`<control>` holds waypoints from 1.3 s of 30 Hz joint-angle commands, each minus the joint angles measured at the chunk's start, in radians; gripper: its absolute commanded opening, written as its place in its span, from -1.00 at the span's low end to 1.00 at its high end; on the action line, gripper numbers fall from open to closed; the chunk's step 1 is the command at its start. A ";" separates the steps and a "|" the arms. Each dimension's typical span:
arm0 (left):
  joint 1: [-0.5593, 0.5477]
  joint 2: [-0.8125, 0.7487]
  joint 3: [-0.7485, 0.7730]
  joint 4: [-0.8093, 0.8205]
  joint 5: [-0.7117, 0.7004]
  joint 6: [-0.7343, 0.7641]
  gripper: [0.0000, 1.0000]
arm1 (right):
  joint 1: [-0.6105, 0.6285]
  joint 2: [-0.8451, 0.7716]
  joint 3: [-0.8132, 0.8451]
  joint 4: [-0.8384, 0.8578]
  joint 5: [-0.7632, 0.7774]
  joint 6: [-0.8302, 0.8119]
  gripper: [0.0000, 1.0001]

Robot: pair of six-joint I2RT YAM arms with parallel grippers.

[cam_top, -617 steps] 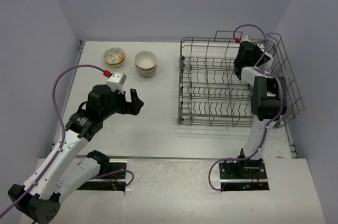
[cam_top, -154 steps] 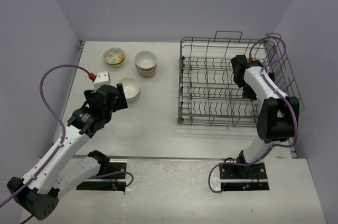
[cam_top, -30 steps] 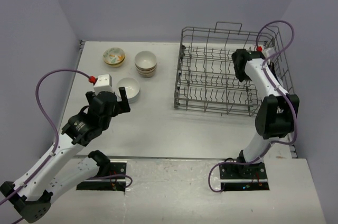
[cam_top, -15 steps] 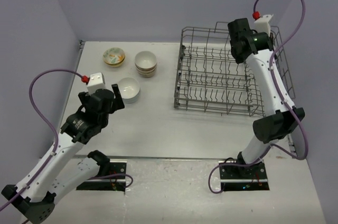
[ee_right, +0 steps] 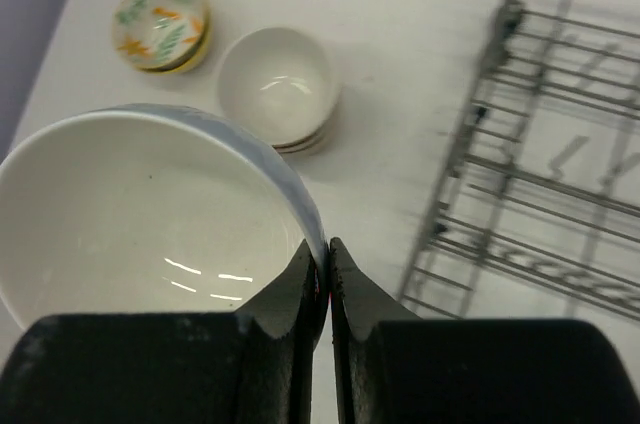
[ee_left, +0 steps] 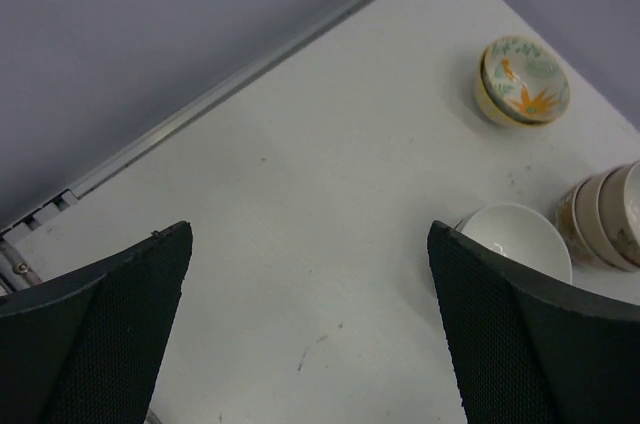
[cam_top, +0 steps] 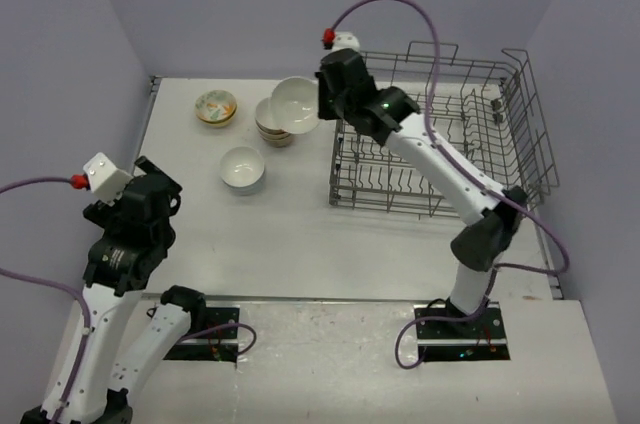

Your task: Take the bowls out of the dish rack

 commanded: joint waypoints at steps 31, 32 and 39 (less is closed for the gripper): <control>0.030 -0.040 -0.024 0.071 0.026 0.057 1.00 | 0.185 0.616 0.446 0.049 -0.126 0.083 -0.92; 0.030 -0.040 -0.025 0.073 0.027 0.060 1.00 | 0.186 0.618 0.446 0.049 -0.129 0.083 -0.90; 0.030 -0.038 -0.029 0.080 0.038 0.069 1.00 | 0.194 0.628 0.429 0.049 -0.129 0.077 -0.83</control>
